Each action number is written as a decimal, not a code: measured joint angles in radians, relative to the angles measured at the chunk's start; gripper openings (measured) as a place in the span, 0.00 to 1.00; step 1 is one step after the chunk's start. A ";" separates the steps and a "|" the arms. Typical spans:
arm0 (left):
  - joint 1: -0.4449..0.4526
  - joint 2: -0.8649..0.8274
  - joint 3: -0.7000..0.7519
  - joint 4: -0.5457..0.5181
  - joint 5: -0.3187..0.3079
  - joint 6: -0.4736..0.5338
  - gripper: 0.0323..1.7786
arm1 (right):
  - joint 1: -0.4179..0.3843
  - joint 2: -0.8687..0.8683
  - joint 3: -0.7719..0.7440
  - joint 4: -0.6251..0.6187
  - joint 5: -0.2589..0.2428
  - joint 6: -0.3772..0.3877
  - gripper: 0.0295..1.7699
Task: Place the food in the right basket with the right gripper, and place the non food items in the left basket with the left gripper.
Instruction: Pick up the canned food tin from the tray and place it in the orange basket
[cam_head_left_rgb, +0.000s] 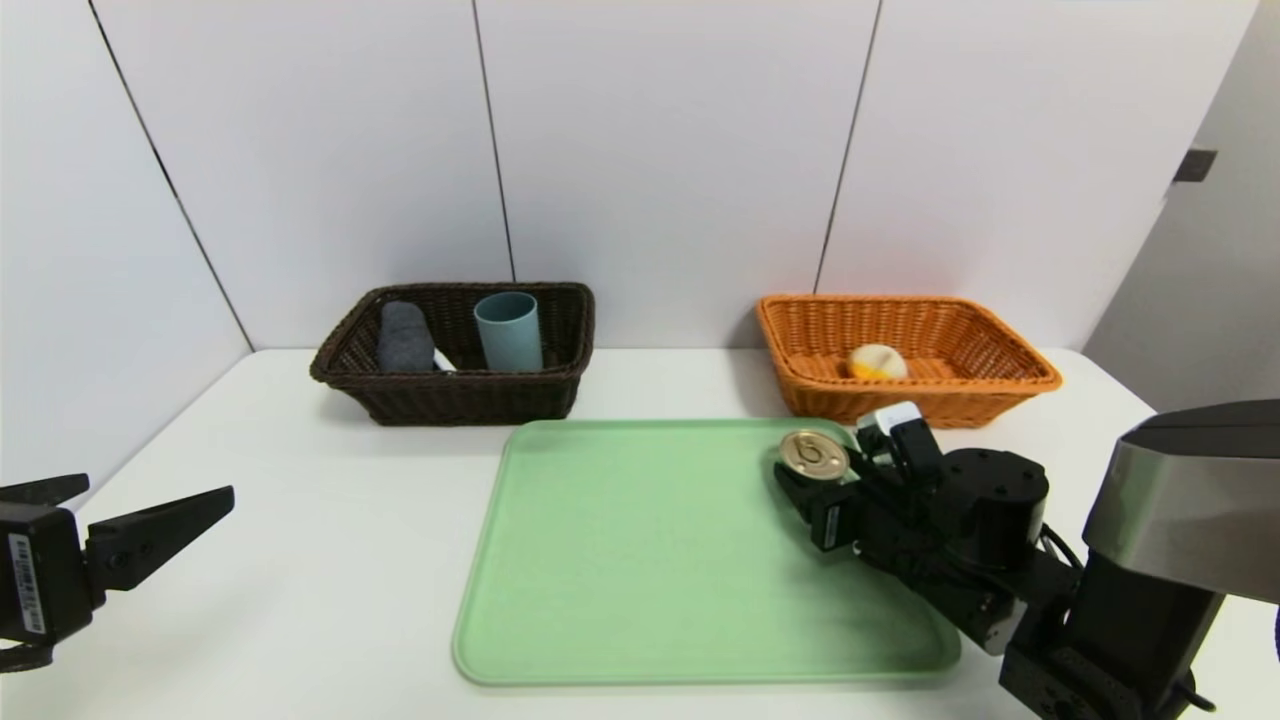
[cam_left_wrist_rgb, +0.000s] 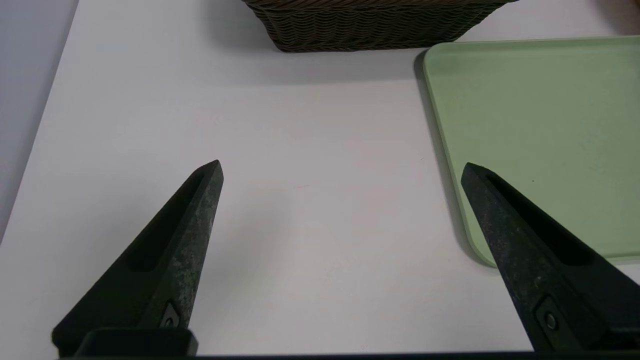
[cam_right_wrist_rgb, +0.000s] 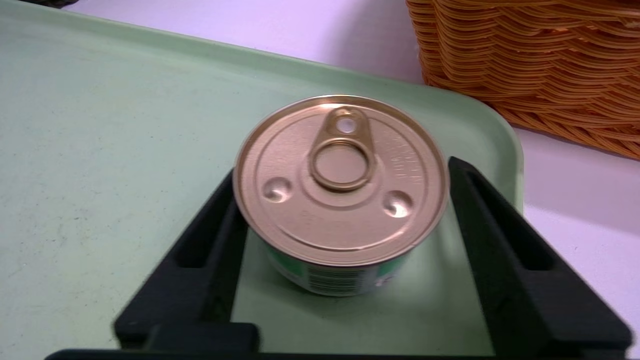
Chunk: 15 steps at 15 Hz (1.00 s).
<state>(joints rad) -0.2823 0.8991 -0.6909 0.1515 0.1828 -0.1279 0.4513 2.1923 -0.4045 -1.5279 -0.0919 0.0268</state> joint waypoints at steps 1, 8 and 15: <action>0.000 0.000 0.000 0.000 0.000 0.000 0.95 | 0.000 0.002 0.000 0.000 0.001 0.000 0.60; 0.000 0.000 0.001 0.001 0.001 0.000 0.95 | 0.011 -0.024 0.008 0.014 0.009 0.001 0.55; 0.000 -0.002 -0.002 0.003 0.007 0.000 0.95 | 0.113 -0.168 0.035 0.017 0.004 0.001 0.54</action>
<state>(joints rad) -0.2823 0.8970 -0.6928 0.1543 0.1896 -0.1274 0.5647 2.0247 -0.3698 -1.5106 -0.0883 0.0274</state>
